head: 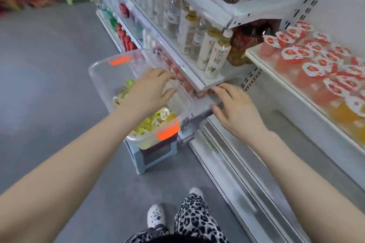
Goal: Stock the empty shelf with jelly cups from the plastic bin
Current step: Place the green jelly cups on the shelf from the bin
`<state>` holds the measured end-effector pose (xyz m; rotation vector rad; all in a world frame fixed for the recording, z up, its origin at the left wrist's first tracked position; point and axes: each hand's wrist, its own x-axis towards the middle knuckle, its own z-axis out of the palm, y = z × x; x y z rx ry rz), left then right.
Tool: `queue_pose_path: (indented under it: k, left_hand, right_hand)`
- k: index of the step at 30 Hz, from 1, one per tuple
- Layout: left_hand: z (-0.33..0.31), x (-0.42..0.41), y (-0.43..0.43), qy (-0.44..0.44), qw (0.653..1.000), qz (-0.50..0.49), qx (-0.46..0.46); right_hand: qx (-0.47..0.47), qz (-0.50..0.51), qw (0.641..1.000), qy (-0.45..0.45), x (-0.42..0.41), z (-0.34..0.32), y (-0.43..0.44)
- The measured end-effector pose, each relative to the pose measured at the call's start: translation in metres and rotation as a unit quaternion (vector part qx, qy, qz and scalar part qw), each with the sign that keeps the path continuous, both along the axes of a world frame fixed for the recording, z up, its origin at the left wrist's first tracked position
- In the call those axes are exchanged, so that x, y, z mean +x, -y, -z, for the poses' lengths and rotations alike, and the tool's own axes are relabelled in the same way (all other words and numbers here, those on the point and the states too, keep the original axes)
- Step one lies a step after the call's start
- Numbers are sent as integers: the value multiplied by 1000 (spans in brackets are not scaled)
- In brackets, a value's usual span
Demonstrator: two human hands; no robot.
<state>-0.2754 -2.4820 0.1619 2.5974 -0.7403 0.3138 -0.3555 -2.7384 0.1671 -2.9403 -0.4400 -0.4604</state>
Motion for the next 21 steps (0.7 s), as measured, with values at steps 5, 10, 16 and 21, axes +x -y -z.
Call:
queue_pose_path:
  k: [5, 10, 16, 21]
  left_hand:
    - [66, 1, -52, -88, 991, -98, 29]
    - [110, 4, -80, -148, 974, -171, 7]
    - [140, 10, -82, -90, 979, -177, 39]
    - [147, 13, -83, -74, 979, -185, 39]
  right_hand:
    - [-20, -95, 990, -107, 50, 50, -35]
    - [-46, -155, 953, -257, 114, 83, -68]
    - [-168, -165, 877, -419, 171, 149, -116]
    - [-260, -144, 847, -441, 182, 186, -132]
